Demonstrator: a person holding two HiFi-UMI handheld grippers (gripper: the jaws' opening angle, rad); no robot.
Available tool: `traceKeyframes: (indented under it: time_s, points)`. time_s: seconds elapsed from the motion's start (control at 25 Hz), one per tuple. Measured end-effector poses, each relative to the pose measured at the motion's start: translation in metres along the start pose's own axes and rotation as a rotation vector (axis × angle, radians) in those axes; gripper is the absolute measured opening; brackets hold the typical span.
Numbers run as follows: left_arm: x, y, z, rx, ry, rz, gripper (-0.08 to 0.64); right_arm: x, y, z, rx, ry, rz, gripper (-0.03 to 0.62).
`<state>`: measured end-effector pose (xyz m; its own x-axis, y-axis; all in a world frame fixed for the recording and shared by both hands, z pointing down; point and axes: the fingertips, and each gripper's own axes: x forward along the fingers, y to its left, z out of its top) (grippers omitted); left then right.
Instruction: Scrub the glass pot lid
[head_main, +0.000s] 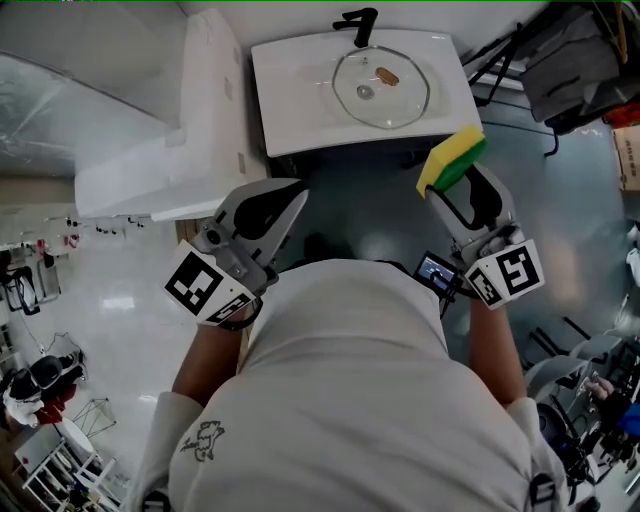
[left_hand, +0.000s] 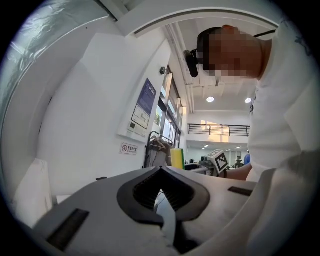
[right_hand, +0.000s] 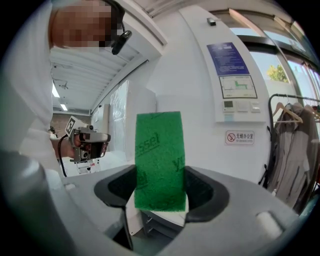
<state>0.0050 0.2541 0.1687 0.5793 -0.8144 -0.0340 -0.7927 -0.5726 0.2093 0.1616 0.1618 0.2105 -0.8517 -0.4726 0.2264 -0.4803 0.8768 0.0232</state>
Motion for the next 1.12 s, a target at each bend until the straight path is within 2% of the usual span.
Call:
traceKeyframes:
  time_s: [0.16, 0.28, 0.72, 0.92, 1.12]
  points:
    - [0.016, -0.03, 0.023, 0.022, -0.009, 0.035, -0.002, -0.031, -0.005, 0.025, -0.022, -0.024, 0.03, 0.293]
    - [0.027, -0.059, 0.026, 0.02, -0.01, 0.072, -0.002, -0.064, -0.008, 0.028, -0.024, -0.034, 0.052, 0.293]
    - [0.056, -0.201, -0.028, 0.019, 0.028, 0.119, -0.002, -0.215, -0.014, -0.027, 0.011, -0.043, 0.085, 0.291]
    - [0.054, -0.247, -0.039, 0.026, 0.029, 0.14, -0.002, -0.265, -0.004, -0.045, 0.029, -0.037, 0.093, 0.29]
    - [0.047, -0.275, -0.042, 0.034, 0.016, 0.158, -0.002, -0.287, 0.011, -0.053, 0.026, -0.039, 0.12, 0.29]
